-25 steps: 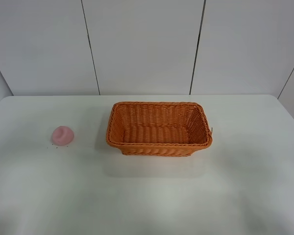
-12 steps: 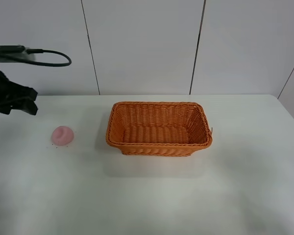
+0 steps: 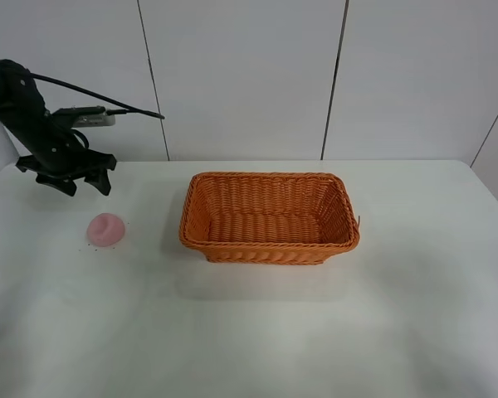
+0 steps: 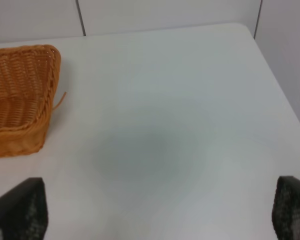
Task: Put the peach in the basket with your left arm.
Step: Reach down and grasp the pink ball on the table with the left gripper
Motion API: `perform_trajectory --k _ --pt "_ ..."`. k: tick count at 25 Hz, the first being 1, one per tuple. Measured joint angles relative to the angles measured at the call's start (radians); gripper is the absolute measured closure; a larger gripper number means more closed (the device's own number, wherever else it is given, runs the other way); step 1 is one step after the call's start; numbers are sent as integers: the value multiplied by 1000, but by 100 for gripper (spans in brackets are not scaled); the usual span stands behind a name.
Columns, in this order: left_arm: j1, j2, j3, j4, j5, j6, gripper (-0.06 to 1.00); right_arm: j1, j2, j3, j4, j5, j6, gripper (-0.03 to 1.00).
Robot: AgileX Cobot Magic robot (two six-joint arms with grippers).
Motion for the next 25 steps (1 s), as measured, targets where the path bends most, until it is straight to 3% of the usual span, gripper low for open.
perform_trajectory --k 10,18,20,23,25 --pt "-30 151 -14 1 -11 0 19 0 0 0 0 0 0 27" --pt "-30 188 -15 49 -15 -4 21 0 0 0 0 0 0 27" --pt "-30 188 -15 67 -12 -31 31 0 0 0 0 0 0 27" --pt "-30 188 -15 124 8 -86 63 0 0 0 0 0 0 27" --pt "-30 187 -23 162 22 -114 78 0 0 0 0 0 0 27"
